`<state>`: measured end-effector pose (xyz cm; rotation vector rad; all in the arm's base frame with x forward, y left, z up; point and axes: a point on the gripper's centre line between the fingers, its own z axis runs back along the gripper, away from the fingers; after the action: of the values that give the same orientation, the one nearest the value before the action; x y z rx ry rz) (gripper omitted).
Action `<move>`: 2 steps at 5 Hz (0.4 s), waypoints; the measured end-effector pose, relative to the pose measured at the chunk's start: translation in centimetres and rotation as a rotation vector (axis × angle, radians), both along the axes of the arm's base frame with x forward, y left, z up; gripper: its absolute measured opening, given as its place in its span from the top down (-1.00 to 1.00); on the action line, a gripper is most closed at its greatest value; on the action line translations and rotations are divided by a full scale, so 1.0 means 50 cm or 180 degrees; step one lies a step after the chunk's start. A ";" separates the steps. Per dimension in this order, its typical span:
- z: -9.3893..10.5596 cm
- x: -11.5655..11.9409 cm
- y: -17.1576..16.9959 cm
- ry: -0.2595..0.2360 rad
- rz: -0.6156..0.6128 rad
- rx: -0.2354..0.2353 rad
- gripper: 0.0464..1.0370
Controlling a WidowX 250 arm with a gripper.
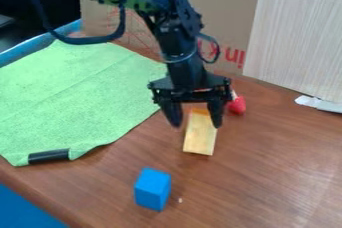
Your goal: Removed the small box on the cloth
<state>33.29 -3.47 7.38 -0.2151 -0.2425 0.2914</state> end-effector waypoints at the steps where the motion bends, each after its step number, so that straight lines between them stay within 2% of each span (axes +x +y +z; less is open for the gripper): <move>1: 0.013 -0.001 0.015 -0.0022 0.0061 -0.0068 -0.93; 2: 0.059 -0.007 0.027 -0.0067 -0.0035 -0.0107 -0.93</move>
<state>32.93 -2.12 10.34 -0.2527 -0.2574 0.2824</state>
